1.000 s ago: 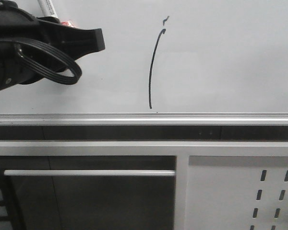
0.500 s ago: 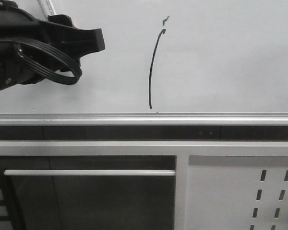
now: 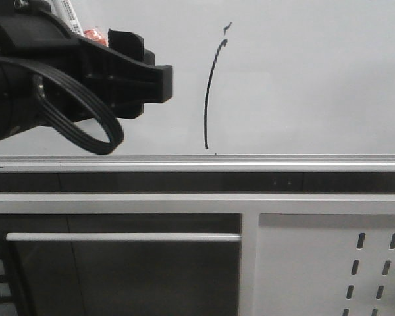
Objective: Write number 1 on whiteboard
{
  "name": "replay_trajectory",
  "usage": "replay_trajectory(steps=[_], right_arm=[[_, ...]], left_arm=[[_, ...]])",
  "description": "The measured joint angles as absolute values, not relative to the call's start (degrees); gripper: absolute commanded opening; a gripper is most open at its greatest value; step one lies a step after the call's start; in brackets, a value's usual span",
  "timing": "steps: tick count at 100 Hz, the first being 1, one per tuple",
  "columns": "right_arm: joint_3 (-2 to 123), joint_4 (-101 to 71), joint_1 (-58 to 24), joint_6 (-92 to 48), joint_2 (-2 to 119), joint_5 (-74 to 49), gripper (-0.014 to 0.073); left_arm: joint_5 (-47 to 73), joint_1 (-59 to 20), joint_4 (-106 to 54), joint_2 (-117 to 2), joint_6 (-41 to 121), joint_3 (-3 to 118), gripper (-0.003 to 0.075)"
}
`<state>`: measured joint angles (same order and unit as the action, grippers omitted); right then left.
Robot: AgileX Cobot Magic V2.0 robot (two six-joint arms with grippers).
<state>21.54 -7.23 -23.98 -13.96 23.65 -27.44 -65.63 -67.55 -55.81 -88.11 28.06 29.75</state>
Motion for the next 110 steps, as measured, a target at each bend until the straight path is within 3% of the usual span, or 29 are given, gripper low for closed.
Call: replay_trajectory(steps=[12, 21, 28, 39, 72, 110], right_arm=[[21.54, -7.23, -23.98, -13.96, 23.07, -27.44, -0.0068], [21.54, -7.23, -23.98, -13.96, 22.17, -27.54, -0.0068], [21.54, -7.23, -23.98, -13.96, 21.62, -27.54, -0.0069], [21.54, -7.23, -23.98, -13.96, 21.31, -27.8, -0.0069], [21.54, -7.23, -23.98, -13.96, 21.28, -28.93, -0.0069], [21.54, -7.23, -23.98, -13.96, 21.28, -29.05, -0.0069]], left_arm=[[-65.63, -72.98, -61.88, -84.99, 35.87, 29.75, 0.0446], [-65.75, -77.43, -66.89, -81.66, 41.43, 29.75, 0.0356], [-65.86, -81.02, -70.54, -78.8, 45.72, 29.75, 0.0235], [-66.13, -86.74, -74.7, -73.9, 51.17, 29.75, -0.0022], [-67.31, -101.3, -82.6, -61.57, 67.68, 29.75, -0.0018], [-67.69, -102.42, -86.6, -58.81, 70.15, 29.75, -0.0018]])
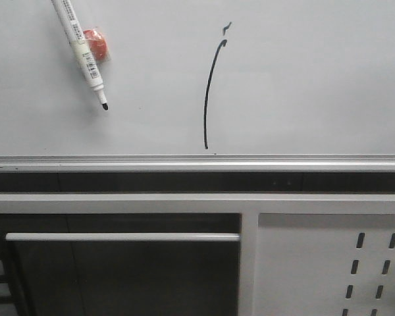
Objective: Write number 1 on whiteboard
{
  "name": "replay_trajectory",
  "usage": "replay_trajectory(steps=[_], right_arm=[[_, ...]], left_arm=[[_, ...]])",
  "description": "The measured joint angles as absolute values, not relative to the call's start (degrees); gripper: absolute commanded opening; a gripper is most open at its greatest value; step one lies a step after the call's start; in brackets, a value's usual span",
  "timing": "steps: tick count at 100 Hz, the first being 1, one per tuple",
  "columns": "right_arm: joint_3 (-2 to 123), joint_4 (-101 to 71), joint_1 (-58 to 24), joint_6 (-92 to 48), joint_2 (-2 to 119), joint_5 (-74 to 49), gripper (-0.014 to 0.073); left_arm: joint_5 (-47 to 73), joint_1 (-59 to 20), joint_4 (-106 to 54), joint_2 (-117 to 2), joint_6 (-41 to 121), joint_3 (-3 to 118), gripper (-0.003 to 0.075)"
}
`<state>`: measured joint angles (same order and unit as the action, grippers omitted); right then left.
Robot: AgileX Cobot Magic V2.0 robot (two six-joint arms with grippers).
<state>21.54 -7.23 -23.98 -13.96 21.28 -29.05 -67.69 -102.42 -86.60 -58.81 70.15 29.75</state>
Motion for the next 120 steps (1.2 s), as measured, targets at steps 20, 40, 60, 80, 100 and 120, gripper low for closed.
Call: replay_trajectory(steps=[20, 40, 60, 80, 100, 120], right_arm=[[21.54, -7.23, -23.98, -13.96, 21.28, -29.05, -0.0069], [21.54, -7.23, -23.98, -13.96, 21.28, -29.05, -0.0069], [21.54, -7.23, -23.98, -13.96, 21.28, -29.05, -0.0069], [21.54, -7.23, -23.98, -13.96, 21.28, -29.05, -0.0069], [21.54, -7.23, -23.98, -13.96, 21.28, -29.05, -0.0069], [21.54, -7.23, -23.98, -13.96, 21.28, -29.05, -0.0069]], left_arm=[[-67.79, -102.42, -87.06, -58.81, 70.15, 29.63, -0.0018], [-67.79, -102.42, -87.06, -58.81, 70.53, 29.63, -0.0018], [-67.62, -101.58, -86.83, -58.81, 71.24, 29.63, -0.0018], [-57.32, -85.67, -85.58, -58.21, 70.41, 29.63, -0.0018], [-17.53, -58.82, -75.26, -51.84, 66.5, 29.51, -0.0018], [-4.32, -37.91, -66.49, -36.68, 59.24, 27.11, -0.0018]])
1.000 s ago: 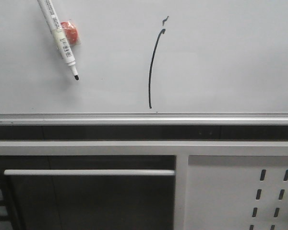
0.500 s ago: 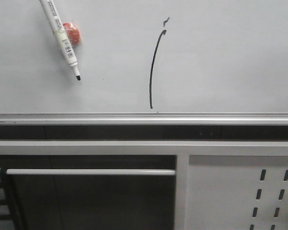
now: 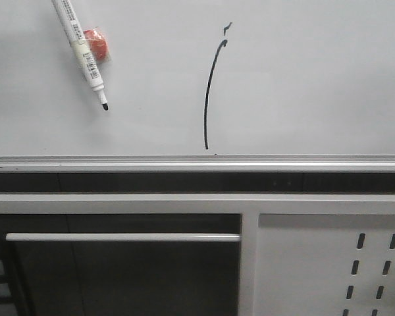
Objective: Write number 1 on whiteboard
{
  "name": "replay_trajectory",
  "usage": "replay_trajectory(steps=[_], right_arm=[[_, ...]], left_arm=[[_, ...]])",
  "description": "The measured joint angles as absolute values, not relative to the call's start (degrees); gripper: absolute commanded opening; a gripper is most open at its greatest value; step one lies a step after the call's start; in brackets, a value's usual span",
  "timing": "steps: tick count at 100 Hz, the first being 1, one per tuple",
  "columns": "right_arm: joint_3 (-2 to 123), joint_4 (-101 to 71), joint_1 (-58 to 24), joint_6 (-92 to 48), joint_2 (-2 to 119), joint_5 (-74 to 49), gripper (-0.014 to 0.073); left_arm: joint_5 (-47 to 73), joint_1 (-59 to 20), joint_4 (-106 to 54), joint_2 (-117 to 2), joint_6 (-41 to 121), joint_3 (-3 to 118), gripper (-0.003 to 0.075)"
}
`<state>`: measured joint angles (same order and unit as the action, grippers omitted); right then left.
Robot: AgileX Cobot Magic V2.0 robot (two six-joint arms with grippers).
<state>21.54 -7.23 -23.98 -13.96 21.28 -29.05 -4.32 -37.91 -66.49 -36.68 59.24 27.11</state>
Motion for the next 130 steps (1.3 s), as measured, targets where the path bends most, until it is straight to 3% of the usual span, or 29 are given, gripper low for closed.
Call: replay_trajectory(steps=[31, 50, 103, 117, 130], right_arm=[[21.54, -7.23, -23.98, -13.96, 21.28, -29.07, -0.0069], [21.54, -7.23, -23.98, -13.96, 21.28, -29.07, -0.0069], [21.54, -7.23, -23.98, -13.96, 21.28, -29.07, -0.0069], [21.54, -7.23, -23.98, -13.96, 21.28, -29.07, -0.0069], [21.54, -7.23, -23.98, -13.96, 21.28, -29.07, -0.0069]], left_arm=[[1.0, -14.38, -68.98, -14.05, 58.47, 15.48, -0.0018], [5.25, -6.85, -70.35, -6.27, 58.34, 10.89, -0.0018], [6.54, -6.34, -81.57, -5.32, 59.99, 9.61, -0.0018], [6.54, -6.99, -97.76, -5.32, 77.86, 9.61, -0.0018], [6.64, -7.11, -102.75, -5.32, 92.8, 9.61, -0.0018]])
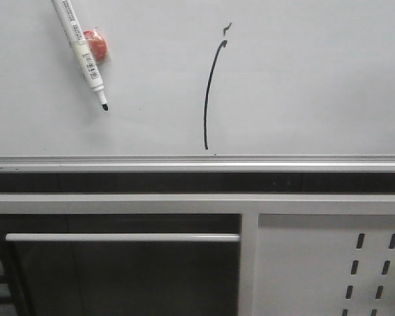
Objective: Write number 1 on whiteboard
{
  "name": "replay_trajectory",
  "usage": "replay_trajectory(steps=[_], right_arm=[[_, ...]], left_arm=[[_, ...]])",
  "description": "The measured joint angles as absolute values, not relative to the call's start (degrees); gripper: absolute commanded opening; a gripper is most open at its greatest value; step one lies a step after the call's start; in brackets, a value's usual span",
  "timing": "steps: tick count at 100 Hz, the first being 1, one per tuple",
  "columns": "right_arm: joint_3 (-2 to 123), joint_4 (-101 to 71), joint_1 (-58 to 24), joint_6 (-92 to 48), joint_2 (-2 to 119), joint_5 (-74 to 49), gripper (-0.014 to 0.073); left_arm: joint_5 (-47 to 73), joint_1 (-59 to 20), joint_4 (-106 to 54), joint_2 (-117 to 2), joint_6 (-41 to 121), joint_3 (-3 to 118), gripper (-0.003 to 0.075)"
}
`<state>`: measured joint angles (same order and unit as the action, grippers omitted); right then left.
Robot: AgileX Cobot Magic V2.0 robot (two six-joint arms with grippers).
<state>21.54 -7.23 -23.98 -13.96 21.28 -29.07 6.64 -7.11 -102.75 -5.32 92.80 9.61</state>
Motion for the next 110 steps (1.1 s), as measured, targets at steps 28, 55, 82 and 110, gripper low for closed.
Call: replay_trajectory(steps=[28, 55, 82, 110], right_arm=[[21.54, -7.23, -23.98, -13.96, 21.28, -29.07, -0.0069], [21.54, -7.23, -23.98, -13.96, 21.28, -29.17, -0.0069], [21.54, -7.23, -23.98, -13.96, 21.28, -29.17, -0.0069], [21.54, -7.23, -23.98, -13.96, 21.28, -29.17, -0.0069]], left_arm=[[6.07, -7.11, -103.92, -5.32, 101.58, 8.63, -0.0018], [2.92, -7.11, -101.17, -5.32, 97.41, 8.63, -0.0018], [9.82, -7.11, -42.41, -5.22, 36.72, 8.63, -0.0018], [23.31, -7.11, -2.96, -0.11, -0.72, 7.61, -0.0018]])
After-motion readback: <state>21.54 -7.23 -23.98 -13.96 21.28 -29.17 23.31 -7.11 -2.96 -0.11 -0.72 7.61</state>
